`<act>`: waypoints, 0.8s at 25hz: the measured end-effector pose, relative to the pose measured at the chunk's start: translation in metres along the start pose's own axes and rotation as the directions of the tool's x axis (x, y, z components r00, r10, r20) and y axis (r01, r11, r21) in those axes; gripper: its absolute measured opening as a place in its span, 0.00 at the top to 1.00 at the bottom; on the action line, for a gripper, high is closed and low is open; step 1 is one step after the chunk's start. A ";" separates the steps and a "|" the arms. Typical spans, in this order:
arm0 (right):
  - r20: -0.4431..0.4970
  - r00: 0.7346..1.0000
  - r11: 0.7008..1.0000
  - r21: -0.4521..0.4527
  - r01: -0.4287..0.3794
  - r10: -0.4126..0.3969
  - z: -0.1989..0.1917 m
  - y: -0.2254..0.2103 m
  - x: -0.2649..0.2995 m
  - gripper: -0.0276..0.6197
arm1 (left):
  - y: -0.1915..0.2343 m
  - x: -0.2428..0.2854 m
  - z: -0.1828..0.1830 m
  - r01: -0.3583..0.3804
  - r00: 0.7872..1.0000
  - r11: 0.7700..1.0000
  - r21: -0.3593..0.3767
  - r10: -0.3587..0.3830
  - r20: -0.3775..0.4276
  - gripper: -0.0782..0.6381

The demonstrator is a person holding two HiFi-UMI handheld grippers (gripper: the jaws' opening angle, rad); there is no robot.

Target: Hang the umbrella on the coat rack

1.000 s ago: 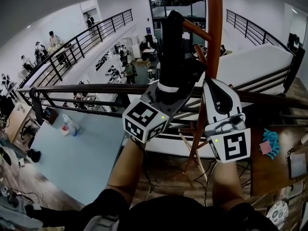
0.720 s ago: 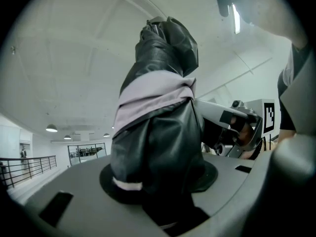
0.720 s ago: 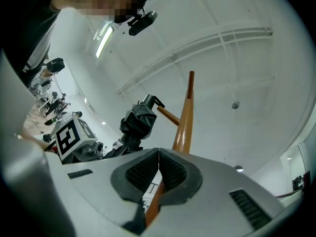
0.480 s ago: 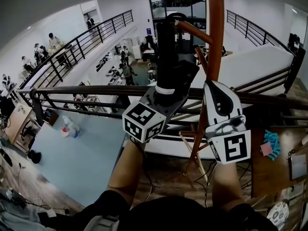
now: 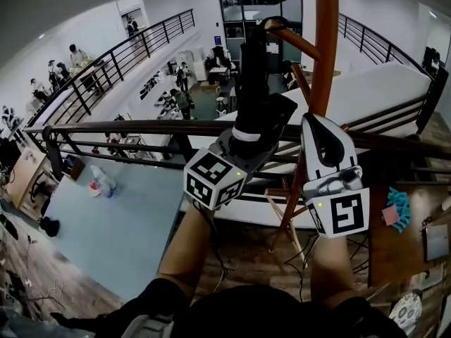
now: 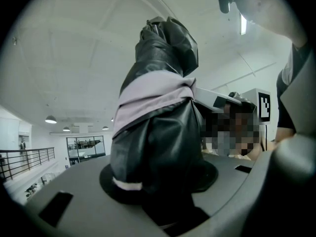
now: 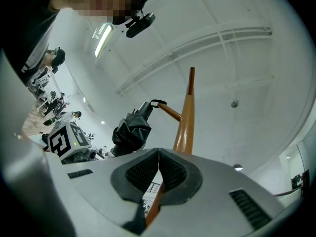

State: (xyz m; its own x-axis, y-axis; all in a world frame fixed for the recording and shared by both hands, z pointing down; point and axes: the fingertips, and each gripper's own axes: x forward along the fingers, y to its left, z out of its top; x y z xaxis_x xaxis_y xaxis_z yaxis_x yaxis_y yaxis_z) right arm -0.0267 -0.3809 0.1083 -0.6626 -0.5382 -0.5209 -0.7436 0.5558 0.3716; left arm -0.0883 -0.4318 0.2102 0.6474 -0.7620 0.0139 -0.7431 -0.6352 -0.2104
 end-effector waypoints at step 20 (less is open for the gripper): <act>-0.021 1.000 0.999 -0.026 0.020 -0.020 -0.002 -0.004 -0.005 0.91 | -0.007 0.015 -0.016 0.050 0.999 0.998 -0.039 -0.051 -0.020 0.61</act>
State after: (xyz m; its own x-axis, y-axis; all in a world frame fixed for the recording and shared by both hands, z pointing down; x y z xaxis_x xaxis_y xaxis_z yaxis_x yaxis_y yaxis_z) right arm -0.0206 -0.3814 0.1109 -0.6492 -0.5622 -0.5123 -0.7585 0.5286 0.3811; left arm -0.0759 -0.4408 0.2280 0.6809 -0.7311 0.0439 -0.7158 -0.6770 -0.1712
